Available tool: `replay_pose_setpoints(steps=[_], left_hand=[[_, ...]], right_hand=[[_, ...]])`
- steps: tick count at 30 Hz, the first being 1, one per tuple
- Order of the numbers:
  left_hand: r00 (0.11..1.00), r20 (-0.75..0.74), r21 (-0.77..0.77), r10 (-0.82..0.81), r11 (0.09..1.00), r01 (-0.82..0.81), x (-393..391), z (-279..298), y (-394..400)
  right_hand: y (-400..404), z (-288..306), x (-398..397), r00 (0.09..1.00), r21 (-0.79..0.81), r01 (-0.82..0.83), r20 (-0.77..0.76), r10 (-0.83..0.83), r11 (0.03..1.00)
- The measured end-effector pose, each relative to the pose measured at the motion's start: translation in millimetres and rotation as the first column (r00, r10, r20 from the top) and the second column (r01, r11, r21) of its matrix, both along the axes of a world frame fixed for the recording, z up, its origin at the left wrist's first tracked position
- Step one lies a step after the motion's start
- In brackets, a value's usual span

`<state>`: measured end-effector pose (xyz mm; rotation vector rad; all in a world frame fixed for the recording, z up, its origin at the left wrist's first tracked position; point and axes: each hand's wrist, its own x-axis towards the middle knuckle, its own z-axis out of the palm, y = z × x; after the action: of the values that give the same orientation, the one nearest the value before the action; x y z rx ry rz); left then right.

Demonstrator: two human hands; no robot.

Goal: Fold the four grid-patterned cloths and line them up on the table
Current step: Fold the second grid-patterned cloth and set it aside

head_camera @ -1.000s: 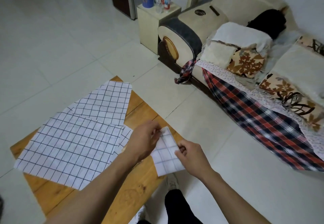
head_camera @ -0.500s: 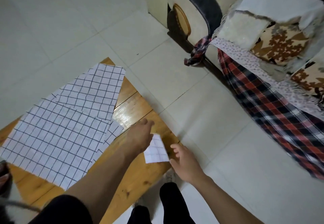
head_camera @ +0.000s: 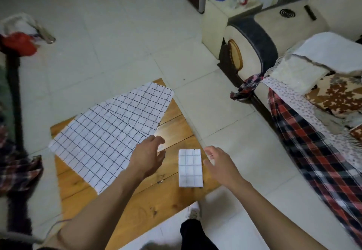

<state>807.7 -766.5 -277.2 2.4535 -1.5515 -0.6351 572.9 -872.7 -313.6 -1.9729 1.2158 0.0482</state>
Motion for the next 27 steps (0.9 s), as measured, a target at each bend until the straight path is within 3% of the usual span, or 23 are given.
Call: replay_pose_setpoints(steps=[7, 14, 20, 27], left_hand=[[0.979, -0.019, -0.089, 0.203, 0.975, -0.204, 43.8, 56.0, 130.0], [0.937, 0.010, -0.133, 0.350, 0.929, -0.345, 89.9, 89.8, 321.7], [0.822, -0.037, -0.209, 0.568, 0.800, -0.562, 120.6, 96.6, 481.9], [0.724, -0.076, -0.217, 0.685, 0.697, -0.683, 161.4, 90.2, 580.4]], right_hand=[[72.3, 60.2, 63.6, 0.967, -0.144, -0.238, 0.062, 0.249, 0.960], [208.8, 106.6, 154.2, 0.906, -0.218, -0.376, 0.117, 0.407, 0.901], [332.4, 121.4, 233.7, 0.752, -0.285, -0.618, 0.060, 0.657, 0.733], [407.6, 125.6, 318.1, 0.659, -0.294, -0.712, 0.034, 0.751, 0.638]])
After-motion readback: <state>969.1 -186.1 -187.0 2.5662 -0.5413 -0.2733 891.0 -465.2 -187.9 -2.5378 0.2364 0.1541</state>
